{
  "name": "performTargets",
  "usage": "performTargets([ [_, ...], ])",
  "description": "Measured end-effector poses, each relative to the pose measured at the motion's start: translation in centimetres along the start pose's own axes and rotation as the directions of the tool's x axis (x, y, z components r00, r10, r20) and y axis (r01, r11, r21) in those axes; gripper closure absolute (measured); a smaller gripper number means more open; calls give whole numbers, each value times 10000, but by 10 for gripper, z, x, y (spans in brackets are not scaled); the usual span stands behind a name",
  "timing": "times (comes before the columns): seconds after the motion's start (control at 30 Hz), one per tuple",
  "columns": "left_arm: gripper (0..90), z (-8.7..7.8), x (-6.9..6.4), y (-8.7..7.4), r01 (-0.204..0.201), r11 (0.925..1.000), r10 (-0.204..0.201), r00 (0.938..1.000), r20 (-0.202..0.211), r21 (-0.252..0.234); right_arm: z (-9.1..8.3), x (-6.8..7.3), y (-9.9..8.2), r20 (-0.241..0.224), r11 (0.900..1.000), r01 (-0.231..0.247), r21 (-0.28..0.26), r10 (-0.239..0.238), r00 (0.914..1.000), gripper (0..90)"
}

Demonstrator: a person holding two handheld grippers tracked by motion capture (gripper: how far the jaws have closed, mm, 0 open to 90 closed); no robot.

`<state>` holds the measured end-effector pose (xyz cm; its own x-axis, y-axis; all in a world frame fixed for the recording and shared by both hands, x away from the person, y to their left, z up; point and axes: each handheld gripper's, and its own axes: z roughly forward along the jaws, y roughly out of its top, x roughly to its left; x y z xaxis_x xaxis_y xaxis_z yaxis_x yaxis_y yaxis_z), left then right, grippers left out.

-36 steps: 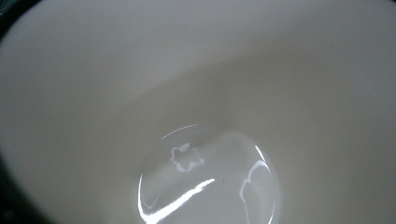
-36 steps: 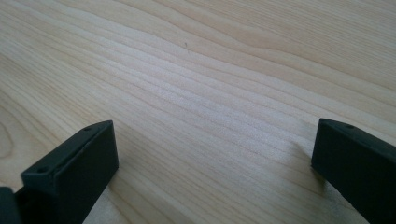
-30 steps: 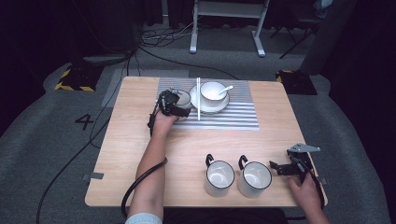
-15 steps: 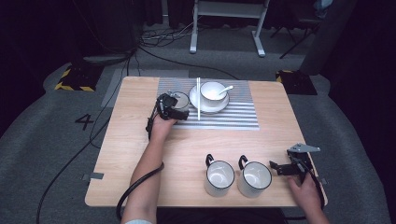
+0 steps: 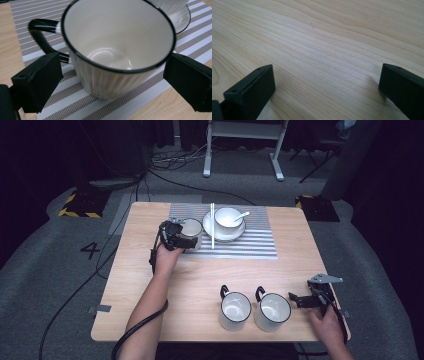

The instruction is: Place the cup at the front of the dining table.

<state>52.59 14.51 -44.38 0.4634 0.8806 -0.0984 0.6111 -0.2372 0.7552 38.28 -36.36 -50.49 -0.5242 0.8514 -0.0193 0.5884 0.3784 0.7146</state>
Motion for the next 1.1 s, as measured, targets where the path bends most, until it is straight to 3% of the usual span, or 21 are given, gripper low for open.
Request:
performTargets([
  [0.33, 31, -49, -3, -11, -285, 9974, 316, 9984, 464, -663, 0, 1, 0, 17, 10000, -48, -12, 48, 10000, 5],
  [0.5, 34, -71, -7, -17, -637, 9942, 683, 9963, 516, -870, 0, 1, 0, 16, 10000, -49, -9, 49, 10000, 5],
  [0.63, 64, -88, -10, -21, -499, 9960, 536, 9974, 490, -737, 0, 1, 0, 17, 10000, -55, -8, 55, 10000, 4],
  [0.73, 69, -99, -12, -24, -318, 9955, 392, 9958, 823, -891, 0, 1, 0, 12, 10000, -55, -10, 55, 10000, 5],
  [0.83, 69, -107, -19, -26, -729, 9938, 768, 9961, 432, -842, 0, 1, 0, 9, 10000, -70, -7, 70, 10000, 4],
  [0.9, 69, -111, -24, -28, -874, 9931, 907, 9951, 392, -780, 0, 1, 0, 12, 10000, -60, -9, 60, 10000, 5],
  [0.93, 69, -114, -26, -30, -1033, 9921, 1060, 9938, 349, -708, 0, 1, 0, 7, 10000, -76, -6, 76, 10000, 5],
  [0.97, 69, -120, -26, -32, -1498, 9870, 1516, 9881, 273, -581, 0, 1, 0, 12, 10000, -61, -10, 61, 10000, 4],
  [1.1, 68, -134, -29, -47, -1470, 9861, 1521, 9863, 643, -778, 0, 1, 0, 15, 10000, -51, -10, 51, 10000, 5],
])
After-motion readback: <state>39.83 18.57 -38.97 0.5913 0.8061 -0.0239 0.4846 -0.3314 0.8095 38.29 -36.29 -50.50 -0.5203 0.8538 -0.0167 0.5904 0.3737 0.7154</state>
